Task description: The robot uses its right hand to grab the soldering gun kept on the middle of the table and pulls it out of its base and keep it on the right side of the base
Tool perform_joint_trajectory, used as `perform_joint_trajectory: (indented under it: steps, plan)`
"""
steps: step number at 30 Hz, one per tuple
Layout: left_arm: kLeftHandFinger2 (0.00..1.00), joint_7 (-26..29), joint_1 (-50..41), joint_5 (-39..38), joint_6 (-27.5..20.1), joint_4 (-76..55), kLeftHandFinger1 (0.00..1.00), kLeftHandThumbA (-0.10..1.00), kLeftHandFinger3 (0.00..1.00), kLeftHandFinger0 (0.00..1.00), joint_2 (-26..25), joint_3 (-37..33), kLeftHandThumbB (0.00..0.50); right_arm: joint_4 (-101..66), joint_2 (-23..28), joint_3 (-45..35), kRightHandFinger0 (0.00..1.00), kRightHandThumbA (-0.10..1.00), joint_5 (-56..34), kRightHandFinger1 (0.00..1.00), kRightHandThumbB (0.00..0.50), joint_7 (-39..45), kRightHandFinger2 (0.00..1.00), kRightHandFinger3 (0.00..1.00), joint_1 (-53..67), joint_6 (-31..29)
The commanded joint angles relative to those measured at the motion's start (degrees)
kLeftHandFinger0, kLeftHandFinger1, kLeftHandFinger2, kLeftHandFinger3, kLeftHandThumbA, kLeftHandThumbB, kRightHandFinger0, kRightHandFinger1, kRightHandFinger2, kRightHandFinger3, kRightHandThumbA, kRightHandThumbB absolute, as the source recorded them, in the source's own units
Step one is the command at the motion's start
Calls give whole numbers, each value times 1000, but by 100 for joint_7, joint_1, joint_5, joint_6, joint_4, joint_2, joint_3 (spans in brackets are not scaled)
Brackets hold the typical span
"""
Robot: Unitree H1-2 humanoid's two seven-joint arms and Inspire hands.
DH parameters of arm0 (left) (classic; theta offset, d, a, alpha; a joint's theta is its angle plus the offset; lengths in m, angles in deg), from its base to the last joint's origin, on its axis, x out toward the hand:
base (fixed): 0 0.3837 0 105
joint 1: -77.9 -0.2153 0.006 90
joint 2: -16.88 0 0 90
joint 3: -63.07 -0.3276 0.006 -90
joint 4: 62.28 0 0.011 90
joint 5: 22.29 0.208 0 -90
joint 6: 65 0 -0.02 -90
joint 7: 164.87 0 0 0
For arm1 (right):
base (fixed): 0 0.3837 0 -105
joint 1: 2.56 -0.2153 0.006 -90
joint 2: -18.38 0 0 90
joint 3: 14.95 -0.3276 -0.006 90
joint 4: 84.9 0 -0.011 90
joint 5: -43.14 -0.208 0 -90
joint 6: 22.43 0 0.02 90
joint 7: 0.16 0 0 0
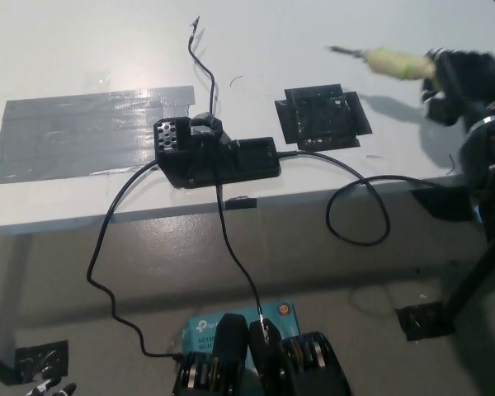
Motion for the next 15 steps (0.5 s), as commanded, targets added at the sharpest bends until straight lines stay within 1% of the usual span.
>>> perform_joint_trajectory:
  steps: [1, 2, 3, 4, 5, 6, 7, 8, 9, 10, 12, 13, 14, 15]
  plan:
    - [1000, -30, -32, 44, 27, -166, 860, 705, 1000, 798, -105, 26, 158, -32, -24, -5, 0, -100, -209, 21, 0, 221, 262, 602, -116, 294]
    - [1000, -34, -37, 33, 21, -170, 859, 702, 1000, 802, -103, 33, 161, -17, -44, 1, 0, -100, -222, 26, 0, 310, 272, 618, -112, 382]
    - [1000, -37, -18, 33, 28, -165, 861, 702, 1000, 803, -110, 34, 164, 40, -47, -15, 0, -100, -274, 64, 0, 295, 298, 615, -106, 368]
    - [1000, -35, -18, 39, 12, -156, 861, 703, 1000, 803, -110, 31, 165, 68, -43, 16, 44, -100, -270, 140, 0, 406, 401, 649, -120, 462]
    - [1000, -38, -18, 46, 7, -156, 863, 711, 1000, 810, -116, 25, 168, 73, -35, 29, 104, -100, -286, 222, 0, 509, 460, 711, -121, 524]
    - [1000, -52, -19, 27, -9, -154, 864, 710, 1000, 817, -117, 32, 166, 33, -11, -1, 132, -100, -364, 233, 0, 595, 438, 686, -77, 527]
    - [1000, -50, -10, 40, 14, -166, 868, 718, 1000, 840, -128, 27, 171, -18, 27, -23, 277, -100, -446, 387, 0, 728, 530, 700, -41, 533]
    - [1000, -52, 5, 41, 19, -164, 869, 719, 1000, 842, -138, 29, 171, -17, 29, -20, 277, -100, -462, 382, 0, 743, 519, 704, -51, 543]
    - [1000, -53, -6, 53, 22, -192, 878, 728, 1000, 842, -143, 20, 170, -65, 88, 34, 393, -100, -482, 482, 0, 1226, 635, 888, -50, 825]
    - [1000, -48, -7, 82, 4, -191, 879, 738, 1000, 840, -150, 1, 173, -73, 138, 132, 505, -63, -438, 579, 0, 1599, 745, 1000, -81, 1023]
    - [1000, -46, -7, 84, -4, -188, 881, 739, 1000, 843, -149, -3, 170, -135, 189, 222, 531, -31, -419, 605, 0, 1902, 761, 1000, -96, 1158]
    - [1000, -62, -1, 65, -11, -182, 888, 735, 1000, 853, -147, -1, 159, -177, 242, 284, 631, 57, -469, 723, 0, 2206, 855, 1000, -114, 1206]
    - [1000, -73, 12, 53, -11, -159, 892, 733, 1000, 858, -146, -2, 155, -201, 262, 307, 655, 85, -506, 751, 0, 2324, 882, 1000, -122, 1238]
    - [1000, -64, -4, 17, 27, -185, 895, 716, 1000, 865, -154, 48, 157, -150, 243, 305, 756, 148, -629, 856, 5, 2460, 999, 1000, -159, 1196]
